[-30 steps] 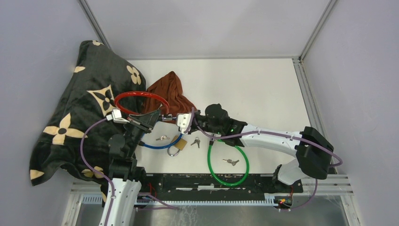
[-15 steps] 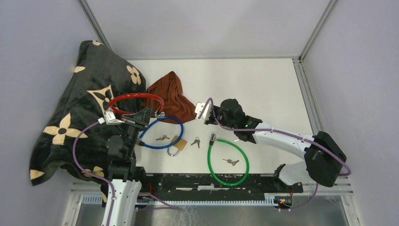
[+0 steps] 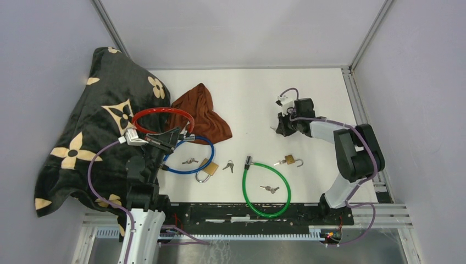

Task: Lock with the key
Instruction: Place the key at the center of the board, then place the lock at the center of the board.

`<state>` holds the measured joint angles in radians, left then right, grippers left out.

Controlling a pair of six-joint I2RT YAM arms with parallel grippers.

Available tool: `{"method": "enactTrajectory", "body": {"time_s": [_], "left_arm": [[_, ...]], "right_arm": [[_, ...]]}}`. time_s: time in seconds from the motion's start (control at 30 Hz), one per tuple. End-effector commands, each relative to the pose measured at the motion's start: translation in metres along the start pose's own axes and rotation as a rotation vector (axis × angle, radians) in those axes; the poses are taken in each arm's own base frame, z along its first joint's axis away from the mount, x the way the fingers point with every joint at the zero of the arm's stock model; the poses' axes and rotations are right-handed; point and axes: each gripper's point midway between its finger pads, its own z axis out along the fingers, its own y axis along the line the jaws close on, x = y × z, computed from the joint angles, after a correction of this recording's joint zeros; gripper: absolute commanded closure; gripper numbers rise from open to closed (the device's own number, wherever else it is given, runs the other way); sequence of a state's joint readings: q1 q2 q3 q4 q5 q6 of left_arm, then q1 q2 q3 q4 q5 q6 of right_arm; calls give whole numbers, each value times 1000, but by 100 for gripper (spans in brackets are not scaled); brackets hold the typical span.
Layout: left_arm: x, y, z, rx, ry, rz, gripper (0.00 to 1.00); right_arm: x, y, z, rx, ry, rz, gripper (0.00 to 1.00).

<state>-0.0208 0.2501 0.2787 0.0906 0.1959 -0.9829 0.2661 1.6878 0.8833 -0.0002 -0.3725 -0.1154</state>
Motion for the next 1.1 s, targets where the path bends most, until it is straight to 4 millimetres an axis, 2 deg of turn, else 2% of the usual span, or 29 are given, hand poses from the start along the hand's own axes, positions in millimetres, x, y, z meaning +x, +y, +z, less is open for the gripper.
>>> {"method": "enactTrajectory", "body": {"time_s": [0.0, 0.07, 0.17, 0.2, 0.23, 0.27, 0.3, 0.33, 0.4, 0.43, 0.5, 0.6, 0.73, 0.8, 0.93, 1.07], "left_arm": [[1, -10, -1, 36, 16, -31, 98], [1, -9, -1, 34, 19, -33, 98], [2, -8, 0, 29, 22, -32, 98], [2, -7, 1, 27, 24, -32, 98], [3, -7, 1, 25, 26, -33, 98], [4, -6, 1, 23, 29, -36, 98], [5, -5, 1, 21, 31, -39, 98], [6, -4, 1, 18, 34, -42, 98], [6, -2, 2, 12, 34, -44, 98], [7, -1, 2, 10, 35, -45, 98], [7, -1, 2, 11, 34, -45, 98], [7, -2, 1, 15, 36, -44, 98], [7, -2, 0, 19, 33, -42, 98], [6, -3, 0, 22, 32, -41, 98], [7, -3, 0, 22, 36, -42, 98], [7, -4, 0, 26, 38, -38, 98]], "right_arm": [[6, -9, 5, -19, 25, 150, 97], [8, -22, 5, 48, 57, 151, 68], [-7, -33, -3, 134, 64, 129, 43], [-17, -30, -9, 144, 51, 98, 26], [-32, -22, -14, 143, 25, 46, 17], [-46, -8, -19, 126, -3, -19, 14], [-65, 16, -25, 94, -45, -116, 11], [-84, 48, -33, 45, -104, -236, 9], [-111, 127, -52, -126, -236, -486, 8], [-118, 172, -65, -252, -309, -595, 7], [-130, 236, -100, -444, -462, -710, 4], [-159, 289, -141, -582, -663, -712, 2], [-174, 340, -171, -730, -757, -716, 2], [-183, 355, -178, -740, -793, -706, 2], [-223, 359, -178, -644, -898, -606, 2], [-257, 365, -165, -578, -933, -585, 4]]}}
